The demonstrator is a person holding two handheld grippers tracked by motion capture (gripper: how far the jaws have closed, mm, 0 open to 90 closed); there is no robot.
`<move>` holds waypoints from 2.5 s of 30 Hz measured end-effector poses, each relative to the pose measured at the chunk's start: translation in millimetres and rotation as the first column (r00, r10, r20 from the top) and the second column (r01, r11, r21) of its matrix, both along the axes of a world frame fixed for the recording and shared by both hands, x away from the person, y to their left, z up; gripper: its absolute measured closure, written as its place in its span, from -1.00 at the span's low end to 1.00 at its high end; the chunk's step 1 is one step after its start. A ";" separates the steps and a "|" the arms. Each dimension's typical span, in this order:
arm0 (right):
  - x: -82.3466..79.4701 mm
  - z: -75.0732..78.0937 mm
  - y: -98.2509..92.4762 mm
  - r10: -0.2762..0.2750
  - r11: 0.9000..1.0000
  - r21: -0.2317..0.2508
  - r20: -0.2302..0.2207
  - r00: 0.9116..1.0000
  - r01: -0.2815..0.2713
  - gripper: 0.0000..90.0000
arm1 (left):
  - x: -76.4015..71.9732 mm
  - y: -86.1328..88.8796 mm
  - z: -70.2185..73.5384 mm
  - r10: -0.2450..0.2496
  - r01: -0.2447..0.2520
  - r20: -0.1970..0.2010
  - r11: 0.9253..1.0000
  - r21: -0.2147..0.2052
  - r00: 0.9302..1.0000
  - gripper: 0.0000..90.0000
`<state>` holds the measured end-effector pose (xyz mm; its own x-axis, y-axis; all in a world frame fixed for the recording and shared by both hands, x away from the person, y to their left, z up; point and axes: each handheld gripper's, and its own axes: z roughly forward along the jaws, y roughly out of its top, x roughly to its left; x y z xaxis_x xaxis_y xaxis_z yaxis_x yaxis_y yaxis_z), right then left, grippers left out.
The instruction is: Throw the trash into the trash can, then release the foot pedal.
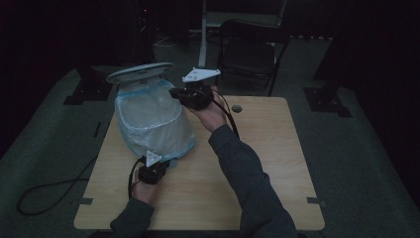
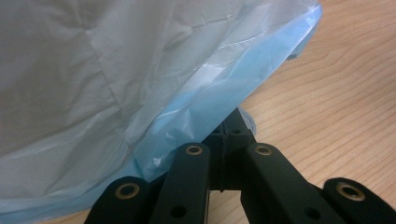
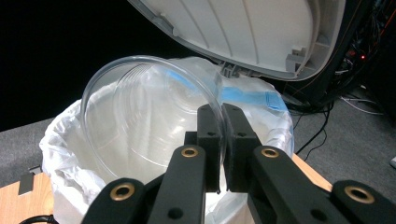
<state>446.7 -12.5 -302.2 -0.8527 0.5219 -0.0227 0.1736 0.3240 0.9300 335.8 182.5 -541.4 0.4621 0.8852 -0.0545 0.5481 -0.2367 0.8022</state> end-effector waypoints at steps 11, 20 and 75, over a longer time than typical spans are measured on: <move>1.5 -0.8 0.2 -0.010 1.000 0.002 -0.006 1.000 0.010 0.93 | 0.0 0.0 0.0 -0.001 0.001 0.000 1.000 0.001 1.000 1.00; 4.2 -1.8 3.2 -0.012 1.000 0.002 -0.015 1.000 0.012 0.81 | 0.0 0.2 0.1 0.000 0.000 0.002 1.000 0.004 1.000 1.00; -37.4 -71.2 -108.2 -0.150 0.987 -0.054 -0.020 0.988 0.149 0.31 | 0.5 0.9 -0.2 0.000 0.000 0.001 1.000 -0.008 1.000 1.00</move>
